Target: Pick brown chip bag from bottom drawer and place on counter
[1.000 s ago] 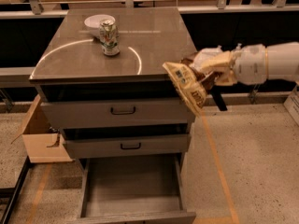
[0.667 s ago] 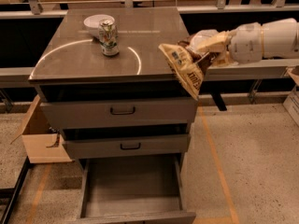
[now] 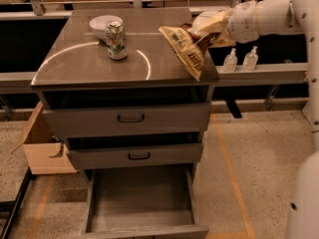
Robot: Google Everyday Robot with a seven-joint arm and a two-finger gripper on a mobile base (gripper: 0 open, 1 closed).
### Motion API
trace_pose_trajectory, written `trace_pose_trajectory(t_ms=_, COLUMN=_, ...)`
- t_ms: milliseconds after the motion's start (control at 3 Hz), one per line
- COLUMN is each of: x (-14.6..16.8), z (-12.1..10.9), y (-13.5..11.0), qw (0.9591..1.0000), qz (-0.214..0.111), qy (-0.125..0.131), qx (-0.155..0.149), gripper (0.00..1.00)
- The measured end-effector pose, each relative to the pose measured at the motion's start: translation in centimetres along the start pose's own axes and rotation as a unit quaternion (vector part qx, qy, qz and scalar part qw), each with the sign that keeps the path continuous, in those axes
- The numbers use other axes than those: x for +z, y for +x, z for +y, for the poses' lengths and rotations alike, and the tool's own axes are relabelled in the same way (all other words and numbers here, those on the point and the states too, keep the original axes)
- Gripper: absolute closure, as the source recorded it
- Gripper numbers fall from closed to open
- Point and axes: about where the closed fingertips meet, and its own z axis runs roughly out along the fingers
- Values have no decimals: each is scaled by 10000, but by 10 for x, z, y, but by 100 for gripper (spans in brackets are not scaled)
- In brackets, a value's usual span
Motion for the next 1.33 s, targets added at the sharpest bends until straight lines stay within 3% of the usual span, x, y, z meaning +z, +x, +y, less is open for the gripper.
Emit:
trace_pose_trajectory(t_ms=333, x=22, z=-9, y=36, qw=9995, qz=294, qy=37, qx=-103, gripper=100)
trace_pose_trajectory(t_ms=1000, x=80, z=-1, y=67, qw=9991, qz=418, qy=-13, qx=-48, gripper=100)
trace_pose_trajectory(t_ms=1333, x=122, z=15, y=80, qw=9988, qz=481, qy=7, qx=69, gripper=69)
